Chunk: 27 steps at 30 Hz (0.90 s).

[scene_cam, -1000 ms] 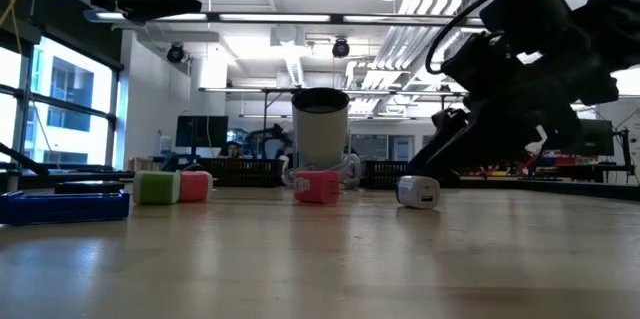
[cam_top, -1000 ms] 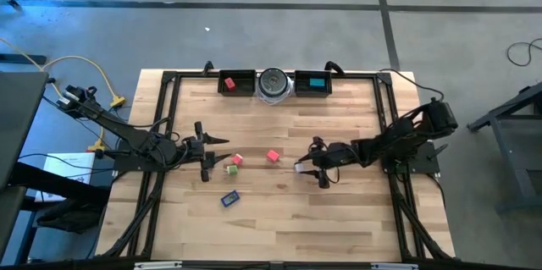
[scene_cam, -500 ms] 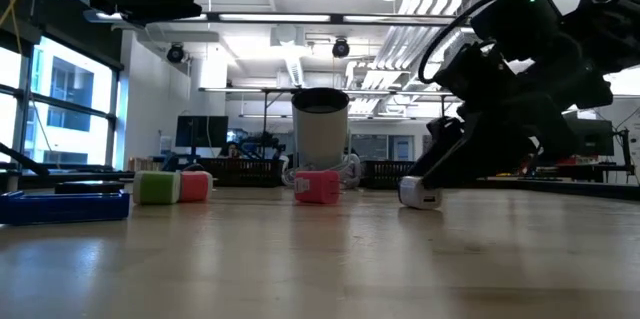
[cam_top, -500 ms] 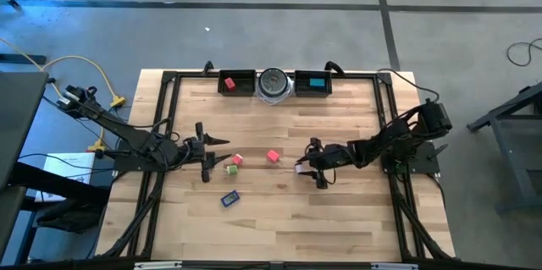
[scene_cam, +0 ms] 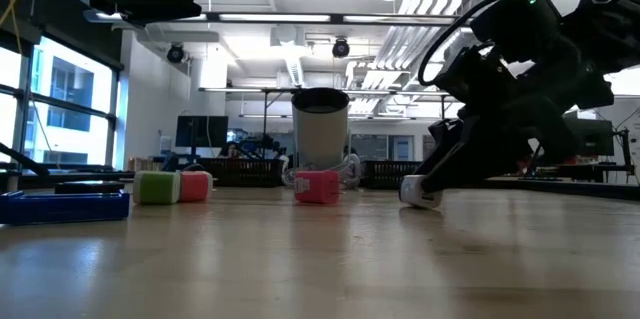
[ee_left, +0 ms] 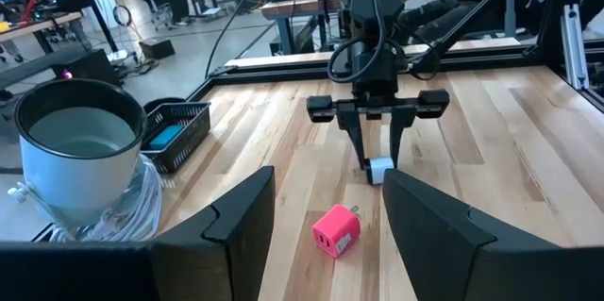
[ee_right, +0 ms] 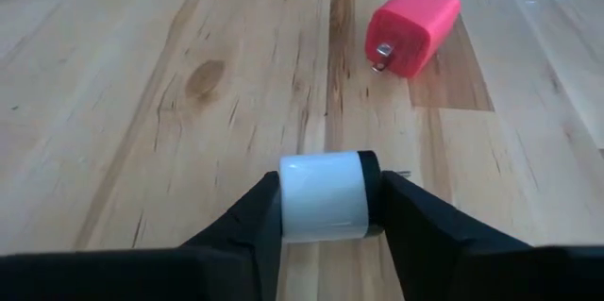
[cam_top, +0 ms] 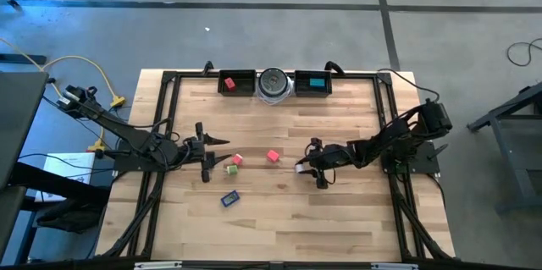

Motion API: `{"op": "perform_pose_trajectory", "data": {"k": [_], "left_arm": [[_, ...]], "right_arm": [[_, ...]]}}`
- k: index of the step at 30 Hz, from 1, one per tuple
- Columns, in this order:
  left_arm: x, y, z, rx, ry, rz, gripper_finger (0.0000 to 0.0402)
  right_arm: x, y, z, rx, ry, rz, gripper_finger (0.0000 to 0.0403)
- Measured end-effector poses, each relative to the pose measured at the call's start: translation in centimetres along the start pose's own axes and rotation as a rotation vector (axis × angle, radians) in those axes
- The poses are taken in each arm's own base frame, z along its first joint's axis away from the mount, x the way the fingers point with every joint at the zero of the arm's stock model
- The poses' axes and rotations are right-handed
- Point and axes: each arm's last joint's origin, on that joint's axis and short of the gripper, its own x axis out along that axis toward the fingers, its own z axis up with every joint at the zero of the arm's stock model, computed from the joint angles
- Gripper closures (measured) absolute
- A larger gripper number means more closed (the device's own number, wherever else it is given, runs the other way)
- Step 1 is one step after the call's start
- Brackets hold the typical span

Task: Pick & Place Office items
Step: Put the white charger adapter into the left black basket

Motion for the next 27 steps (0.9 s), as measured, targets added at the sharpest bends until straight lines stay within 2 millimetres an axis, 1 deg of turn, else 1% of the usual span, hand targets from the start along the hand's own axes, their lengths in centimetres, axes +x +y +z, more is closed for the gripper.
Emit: {"op": "perform_pose_trajectory", "data": {"k": [9,16,21,24,27], "left_arm": [[0.0,0.0,0.0,-0.006,0.001,0.0,0.021],[0.0,0.0,0.0,-0.056,0.001,0.0,0.021],[0.1,0.1,0.0,-0.119,0.001,0.006,0.021],[0.4,0.6,-0.1,-0.187,0.001,0.038,0.021],[0.8,1.1,-0.2,-0.249,0.007,0.057,0.021]], "right_arm": [[0.0,-0.1,0.0,0.013,-0.005,-0.025,0.0266],[-0.2,-0.2,1.0,-0.017,-0.094,-0.065,0.0266],[-0.2,-0.2,2.6,-0.102,-0.158,-0.139,0.0266],[0.2,0.0,4.4,-0.201,-0.195,-0.212,0.0266],[0.8,0.4,6.5,-0.321,-0.159,-0.283,0.0266]]}}
